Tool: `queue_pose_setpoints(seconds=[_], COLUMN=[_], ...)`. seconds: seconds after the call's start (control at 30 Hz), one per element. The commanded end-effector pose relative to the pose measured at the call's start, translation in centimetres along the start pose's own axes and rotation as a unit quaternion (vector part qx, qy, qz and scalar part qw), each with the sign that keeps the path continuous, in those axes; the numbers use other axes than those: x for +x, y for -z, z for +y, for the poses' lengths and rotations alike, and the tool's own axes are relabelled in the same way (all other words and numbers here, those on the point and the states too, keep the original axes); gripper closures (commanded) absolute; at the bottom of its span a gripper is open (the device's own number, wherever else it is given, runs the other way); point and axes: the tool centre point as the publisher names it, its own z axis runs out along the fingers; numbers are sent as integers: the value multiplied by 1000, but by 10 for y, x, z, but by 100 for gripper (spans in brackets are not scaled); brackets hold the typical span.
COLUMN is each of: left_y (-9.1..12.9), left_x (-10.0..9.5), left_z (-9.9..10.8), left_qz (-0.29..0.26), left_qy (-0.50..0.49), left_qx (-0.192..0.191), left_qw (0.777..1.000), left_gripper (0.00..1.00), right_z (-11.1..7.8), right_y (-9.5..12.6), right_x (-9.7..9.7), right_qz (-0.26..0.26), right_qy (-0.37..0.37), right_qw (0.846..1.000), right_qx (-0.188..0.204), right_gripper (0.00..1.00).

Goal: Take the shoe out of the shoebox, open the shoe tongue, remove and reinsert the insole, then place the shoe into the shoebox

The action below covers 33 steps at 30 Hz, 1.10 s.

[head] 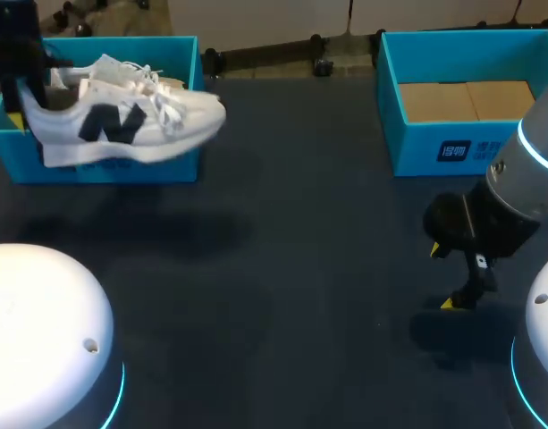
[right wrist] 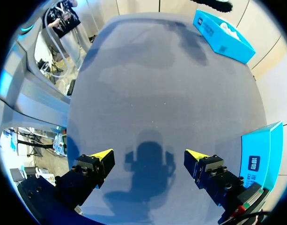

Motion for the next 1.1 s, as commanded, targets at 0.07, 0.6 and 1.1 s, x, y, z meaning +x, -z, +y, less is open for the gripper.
queue_pose_setpoints(seconds=[0.07,0.6,1.1], left_y=[-15,-44,-48], left_x=[-10,-53,-55], left_z=[-29,-91,-94], left_qz=[4,22,22], left_qy=[-11,-51,-46], left_qx=[-66,-90,-94], left_qw=[998,994,994], left_gripper=[100,100,100], right_z=[-1,-1,-1], right_y=[0,0,0], right_x=[1,1,1], right_qz=[-1,-1,-1], right_qy=[0,0,0], right_qw=[1000,1000,1000], right_qx=[0,0,0], right_gripper=[0,0,0])
